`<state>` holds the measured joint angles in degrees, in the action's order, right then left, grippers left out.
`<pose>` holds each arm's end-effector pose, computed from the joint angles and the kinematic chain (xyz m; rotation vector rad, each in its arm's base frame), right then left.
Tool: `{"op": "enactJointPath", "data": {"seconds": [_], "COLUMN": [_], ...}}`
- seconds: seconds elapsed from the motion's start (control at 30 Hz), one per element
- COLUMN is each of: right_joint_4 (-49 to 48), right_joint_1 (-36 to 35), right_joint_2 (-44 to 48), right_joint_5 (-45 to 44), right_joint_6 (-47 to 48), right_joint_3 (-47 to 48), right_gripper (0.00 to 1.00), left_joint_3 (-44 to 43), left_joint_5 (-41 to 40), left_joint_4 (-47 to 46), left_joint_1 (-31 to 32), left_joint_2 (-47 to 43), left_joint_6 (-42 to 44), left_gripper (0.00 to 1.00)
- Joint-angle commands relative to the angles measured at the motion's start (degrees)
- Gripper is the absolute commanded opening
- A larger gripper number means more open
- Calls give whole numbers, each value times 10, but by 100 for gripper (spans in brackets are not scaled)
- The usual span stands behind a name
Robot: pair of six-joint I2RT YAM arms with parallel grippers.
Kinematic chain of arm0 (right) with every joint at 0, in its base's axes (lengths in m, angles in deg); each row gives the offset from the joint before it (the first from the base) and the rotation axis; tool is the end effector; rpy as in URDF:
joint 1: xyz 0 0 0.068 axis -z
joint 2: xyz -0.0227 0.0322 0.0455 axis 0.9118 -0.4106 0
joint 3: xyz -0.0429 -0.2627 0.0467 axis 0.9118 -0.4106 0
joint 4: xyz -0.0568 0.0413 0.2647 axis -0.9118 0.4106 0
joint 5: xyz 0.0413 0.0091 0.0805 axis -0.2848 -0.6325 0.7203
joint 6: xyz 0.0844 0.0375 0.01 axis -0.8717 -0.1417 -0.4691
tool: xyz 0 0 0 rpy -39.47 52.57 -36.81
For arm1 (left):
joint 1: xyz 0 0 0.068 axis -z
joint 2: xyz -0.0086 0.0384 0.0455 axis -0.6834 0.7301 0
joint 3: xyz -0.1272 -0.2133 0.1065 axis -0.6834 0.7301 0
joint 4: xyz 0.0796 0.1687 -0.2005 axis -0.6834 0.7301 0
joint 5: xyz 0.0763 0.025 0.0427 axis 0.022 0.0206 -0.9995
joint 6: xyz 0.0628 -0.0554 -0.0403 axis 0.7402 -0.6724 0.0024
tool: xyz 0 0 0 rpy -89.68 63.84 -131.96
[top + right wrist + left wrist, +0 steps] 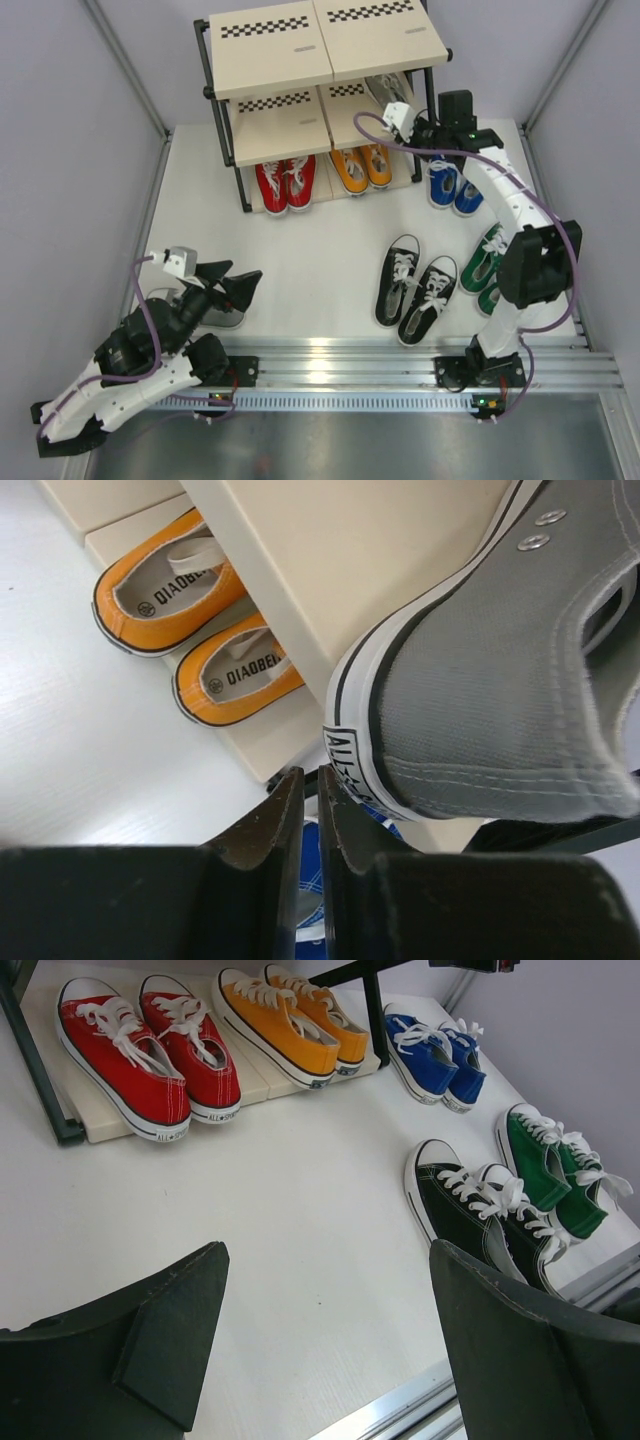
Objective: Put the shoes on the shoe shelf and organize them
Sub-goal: Place the shoe at the shoe shelf, then pick up the shoe.
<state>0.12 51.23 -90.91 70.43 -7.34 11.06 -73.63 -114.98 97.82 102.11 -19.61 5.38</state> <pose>0.4331 0.1460 0.3135 -1.3821 1.6384 0.0419 0.0851 -0.0613 0.3108 0.1193 1.6525 -0.6760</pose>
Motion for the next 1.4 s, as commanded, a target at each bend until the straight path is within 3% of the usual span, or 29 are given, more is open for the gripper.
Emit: {"op": "enactJointPath", "data": {"seconds": [0.0,0.2,0.33,0.43,0.47,0.53,0.57,0.63,0.67,0.8,0.87,1.03,1.1,1.23,1.37], "right_joint_4": [-7,18,73,94,88,75,75,66,65,69,68,60,54,54,54], "right_joint_1": [-7,-7,-15,-28,-31,-34,-33,-33,-34,-33,-33,-32,-31,-29,-26], "right_joint_2": [46,148,229,286,310,338,344,351,355,356,360,380,389,393,395], "right_joint_5": [34,108,246,301,307,322,322,309,306,296,297,289,289,289,288], "right_joint_6": [6,-53,-132,-173,-198,-210,-208,-201,-203,-199,-199,-199,-199,-199,-197], "right_joint_3": [-26,-118,-174,-240,-277,-314,-340,-361,-382,-395,-395,-404,-412,-414,-416], "right_gripper": [13,19,31,38,39,46,48,49,50,50,51,52,52,52,52], "left_joint_3": [2,-14,-13,-10,-14,-27,-32,-45,-59,-120,-134,-127,-104,-61,-33], "left_joint_5": [-9,-39,-77,-125,-135,-156,-160,-163,-164,-148,-131,-138,-122,-77,-26], "left_joint_4": [-14,-13,-3,60,84,175,204,272,345,515,526,515,477,331,256], "left_joint_1": [-1,-1,-1,0,0,-1,0,-1,0,-1,-5,-41,-71,-231,-335], "left_joint_2": [20,63,81,92,102,117,138,167,208,348,420,494,485,458,475], "left_joint_6": [3,-35,-120,-251,-339,-435,-534,-633,-735,-920,-933,-943,-884,-712,-596], "left_gripper": [87,87,85,81,77,75,73,72,72,77,83,85,85,85,83]}}
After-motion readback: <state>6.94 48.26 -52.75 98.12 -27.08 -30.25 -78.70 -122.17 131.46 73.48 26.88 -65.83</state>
